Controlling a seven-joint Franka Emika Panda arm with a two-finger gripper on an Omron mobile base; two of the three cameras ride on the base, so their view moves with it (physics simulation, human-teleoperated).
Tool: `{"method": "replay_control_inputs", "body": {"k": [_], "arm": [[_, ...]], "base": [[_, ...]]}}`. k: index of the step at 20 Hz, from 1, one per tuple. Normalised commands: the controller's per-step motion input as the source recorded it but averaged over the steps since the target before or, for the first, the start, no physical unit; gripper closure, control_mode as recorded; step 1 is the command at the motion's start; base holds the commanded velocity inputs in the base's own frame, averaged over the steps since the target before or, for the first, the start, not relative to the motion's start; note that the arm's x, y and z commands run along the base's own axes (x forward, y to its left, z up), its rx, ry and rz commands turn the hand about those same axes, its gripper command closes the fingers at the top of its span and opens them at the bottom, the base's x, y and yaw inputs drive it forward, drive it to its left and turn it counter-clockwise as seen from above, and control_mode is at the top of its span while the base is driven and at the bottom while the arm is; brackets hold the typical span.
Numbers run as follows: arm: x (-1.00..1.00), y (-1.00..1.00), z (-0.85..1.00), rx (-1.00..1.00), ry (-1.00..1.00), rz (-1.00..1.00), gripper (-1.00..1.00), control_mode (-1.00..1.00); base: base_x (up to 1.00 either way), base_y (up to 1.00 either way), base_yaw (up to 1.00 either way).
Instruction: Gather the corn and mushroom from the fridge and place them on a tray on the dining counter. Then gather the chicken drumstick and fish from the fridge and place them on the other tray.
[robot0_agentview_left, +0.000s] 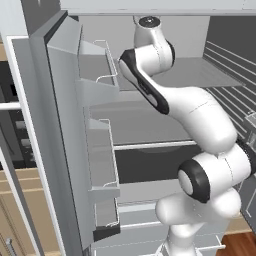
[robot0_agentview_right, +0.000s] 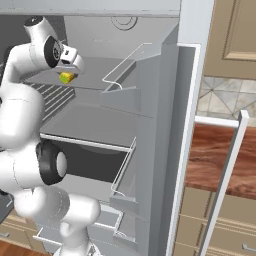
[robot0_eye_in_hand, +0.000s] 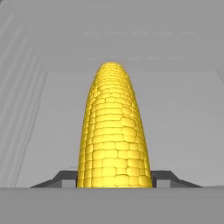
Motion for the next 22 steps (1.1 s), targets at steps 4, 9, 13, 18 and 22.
{"method": "replay_control_inputs", "body": {"k": [4, 9, 13, 18, 22], "arm": [[-1.0, -0.12, 0.04, 0.0, -0.09, 0.03, 1.0, -1.0], [-1.0, -0.14, 0.05, 0.0, -0.1, 0.03, 1.0, -1.0], [-1.0, -0.14, 0.03, 0.0, -0.04, 0.04, 1.0, -1.0], [-1.0, -0.12, 0.07, 0.0, 0.0, 0.04, 1.0, -1.0], [-1.0, -0.24, 0.05, 0.0, 0.0, 0.03, 1.0, -1.0]], "base": [[0.0, 0.0, 0.0], [0.0, 0.0, 0.0], [0.0, 0.0, 0.0], [0.0, 0.0, 0.0], [0.0, 0.0, 0.0]]}}
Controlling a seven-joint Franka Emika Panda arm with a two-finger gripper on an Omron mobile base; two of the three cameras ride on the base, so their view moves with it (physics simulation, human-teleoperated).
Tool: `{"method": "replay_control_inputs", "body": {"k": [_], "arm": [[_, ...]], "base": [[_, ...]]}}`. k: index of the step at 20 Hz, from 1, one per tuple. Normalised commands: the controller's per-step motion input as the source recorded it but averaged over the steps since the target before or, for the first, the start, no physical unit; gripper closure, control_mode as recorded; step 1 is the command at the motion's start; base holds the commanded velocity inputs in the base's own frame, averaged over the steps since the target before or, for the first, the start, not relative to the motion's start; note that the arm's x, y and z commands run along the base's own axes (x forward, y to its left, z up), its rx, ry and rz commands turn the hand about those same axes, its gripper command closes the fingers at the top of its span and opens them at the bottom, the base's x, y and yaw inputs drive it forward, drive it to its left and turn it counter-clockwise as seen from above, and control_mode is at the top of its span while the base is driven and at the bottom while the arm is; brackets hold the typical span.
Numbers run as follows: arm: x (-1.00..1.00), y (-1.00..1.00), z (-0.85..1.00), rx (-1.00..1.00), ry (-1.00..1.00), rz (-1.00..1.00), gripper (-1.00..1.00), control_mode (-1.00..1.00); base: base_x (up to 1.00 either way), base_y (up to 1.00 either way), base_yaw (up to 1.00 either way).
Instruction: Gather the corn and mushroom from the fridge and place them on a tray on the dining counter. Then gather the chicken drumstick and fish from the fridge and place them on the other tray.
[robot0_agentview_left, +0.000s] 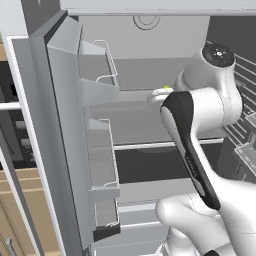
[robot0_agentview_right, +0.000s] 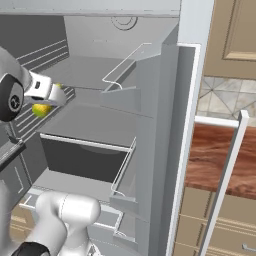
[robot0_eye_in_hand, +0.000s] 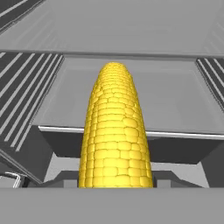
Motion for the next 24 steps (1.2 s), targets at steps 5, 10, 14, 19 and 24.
{"method": "replay_control_inputs", "body": {"k": [5, 10, 14, 19, 24], "arm": [[-0.98, -0.3, 0.06, 0.0, 0.0, 0.03, 1.0, -1.0], [-0.72, -0.49, 0.06, 0.0, 0.0, 0.01, 1.0, -1.0], [-0.27, -0.25, 0.0, 0.0, 0.01, 0.0, 1.0, -1.0], [-0.12, -0.03, 0.0, 0.0, 0.01, -0.01, 1.0, -1.0], [-0.3, -0.02, 0.0, 0.0, 0.0, -0.08, 1.0, -1.0]], "base": [[0.0, 0.0, 0.0], [0.0, 0.0, 0.0], [0.0, 0.0, 0.0], [0.0, 0.0, 0.0], [0.0, 0.0, 0.0]]}}
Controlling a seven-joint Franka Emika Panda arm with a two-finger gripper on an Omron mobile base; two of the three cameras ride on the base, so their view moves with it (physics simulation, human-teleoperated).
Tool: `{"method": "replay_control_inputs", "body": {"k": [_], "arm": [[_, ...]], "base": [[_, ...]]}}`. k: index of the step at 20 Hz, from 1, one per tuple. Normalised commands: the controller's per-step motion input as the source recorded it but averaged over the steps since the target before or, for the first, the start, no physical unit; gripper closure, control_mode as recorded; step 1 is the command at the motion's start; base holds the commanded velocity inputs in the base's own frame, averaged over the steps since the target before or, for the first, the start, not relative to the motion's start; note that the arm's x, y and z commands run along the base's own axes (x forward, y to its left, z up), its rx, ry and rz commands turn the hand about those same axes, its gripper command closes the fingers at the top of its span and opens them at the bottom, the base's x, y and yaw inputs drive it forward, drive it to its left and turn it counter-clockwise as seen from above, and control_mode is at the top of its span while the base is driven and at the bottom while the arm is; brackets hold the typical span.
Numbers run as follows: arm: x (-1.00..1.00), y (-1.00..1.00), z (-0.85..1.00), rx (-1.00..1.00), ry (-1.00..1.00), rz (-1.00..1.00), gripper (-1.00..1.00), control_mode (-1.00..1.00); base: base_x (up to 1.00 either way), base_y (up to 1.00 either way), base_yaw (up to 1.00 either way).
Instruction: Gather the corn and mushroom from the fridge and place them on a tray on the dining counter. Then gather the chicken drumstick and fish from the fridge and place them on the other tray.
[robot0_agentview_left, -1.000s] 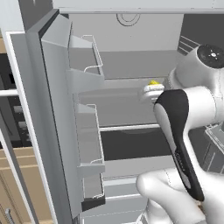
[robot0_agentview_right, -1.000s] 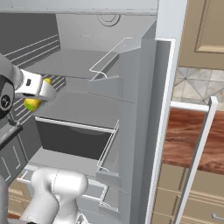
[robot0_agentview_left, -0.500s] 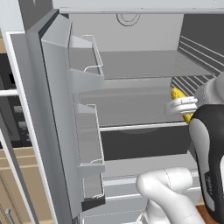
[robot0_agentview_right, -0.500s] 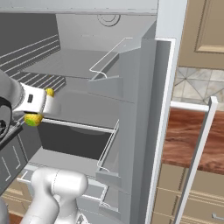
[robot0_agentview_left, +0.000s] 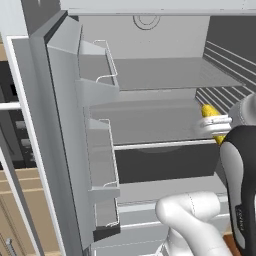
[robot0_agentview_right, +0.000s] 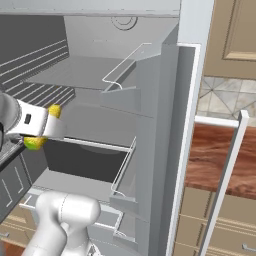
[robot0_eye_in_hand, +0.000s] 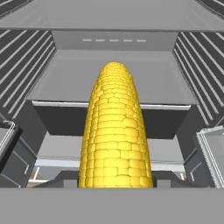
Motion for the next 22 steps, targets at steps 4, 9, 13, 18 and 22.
{"method": "replay_control_inputs", "body": {"k": [4, 9, 13, 18, 22], "arm": [[-0.29, 0.0, 0.0, 0.0, 0.0, -0.06, 1.0, -1.0], [0.0, 0.0, 0.0, 0.0, 0.01, 0.0, 1.0, 1.0], [0.0, 0.0, 0.0, 0.0, 0.0, 0.0, 1.0, 1.0], [0.0, 0.0, 0.0, 0.0, 0.0, 0.0, 1.0, 1.0], [0.0, 0.0, 0.0, 0.0, 0.0, 0.0, 1.0, 1.0]], "base": [[0.0, 0.0, 0.0], [0.0, 0.0, 0.0], [-0.38, 0.04, 0.0], [-0.67, 0.27, 0.0], [-0.54, 0.46, 0.0]]}}
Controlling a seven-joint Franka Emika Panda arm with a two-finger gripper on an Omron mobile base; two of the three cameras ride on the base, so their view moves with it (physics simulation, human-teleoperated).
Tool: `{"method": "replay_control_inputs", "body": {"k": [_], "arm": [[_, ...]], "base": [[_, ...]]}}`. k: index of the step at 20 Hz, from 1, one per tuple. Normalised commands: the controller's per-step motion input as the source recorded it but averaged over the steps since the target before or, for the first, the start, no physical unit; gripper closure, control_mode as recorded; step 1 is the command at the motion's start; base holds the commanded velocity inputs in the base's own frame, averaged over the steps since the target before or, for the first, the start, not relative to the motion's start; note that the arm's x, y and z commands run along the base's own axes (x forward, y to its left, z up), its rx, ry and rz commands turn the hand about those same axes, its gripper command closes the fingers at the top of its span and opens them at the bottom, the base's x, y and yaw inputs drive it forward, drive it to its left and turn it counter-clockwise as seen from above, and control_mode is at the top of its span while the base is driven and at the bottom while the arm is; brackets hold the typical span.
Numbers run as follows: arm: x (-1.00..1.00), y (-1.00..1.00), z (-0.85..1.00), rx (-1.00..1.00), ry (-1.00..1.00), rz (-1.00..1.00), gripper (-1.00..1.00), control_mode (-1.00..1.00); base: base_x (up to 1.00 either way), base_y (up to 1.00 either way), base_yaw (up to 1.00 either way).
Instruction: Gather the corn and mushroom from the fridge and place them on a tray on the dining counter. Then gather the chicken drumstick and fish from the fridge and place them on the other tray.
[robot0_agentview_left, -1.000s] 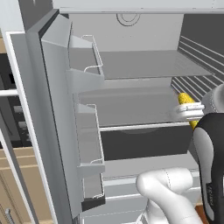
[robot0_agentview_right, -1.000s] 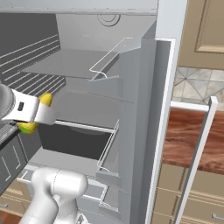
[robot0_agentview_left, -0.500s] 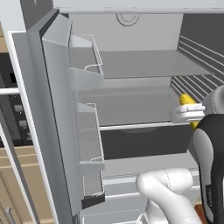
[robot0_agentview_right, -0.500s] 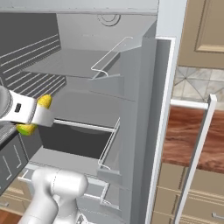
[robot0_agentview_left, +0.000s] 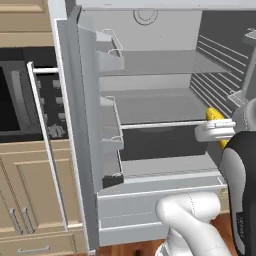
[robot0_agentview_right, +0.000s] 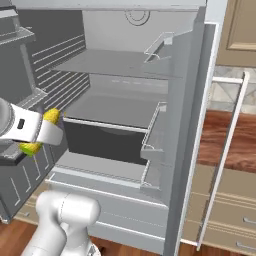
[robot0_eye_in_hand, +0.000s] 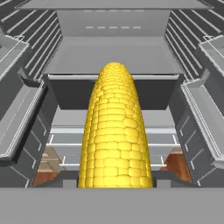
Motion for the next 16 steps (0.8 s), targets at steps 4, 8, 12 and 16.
{"method": "replay_control_inputs", "body": {"k": [4, 8, 12, 16], "arm": [[0.0, 0.0, 0.0, 0.0, 0.0, 0.0, 1.0, 1.0], [0.0, 0.0, 0.0, 0.0, 0.0, 0.0, 1.0, 1.0], [0.0, 0.0, 0.0, 0.0, 0.0, 0.0, 1.0, 1.0], [0.0, 0.0, 0.0, 0.0, 0.0, 0.0, 1.0, 1.0]], "base": [[-0.61, 0.45, 0.0], [-0.61, 0.59, -0.03], [-0.49, 0.71, -0.06], [-0.35, 0.79, -0.09]]}}
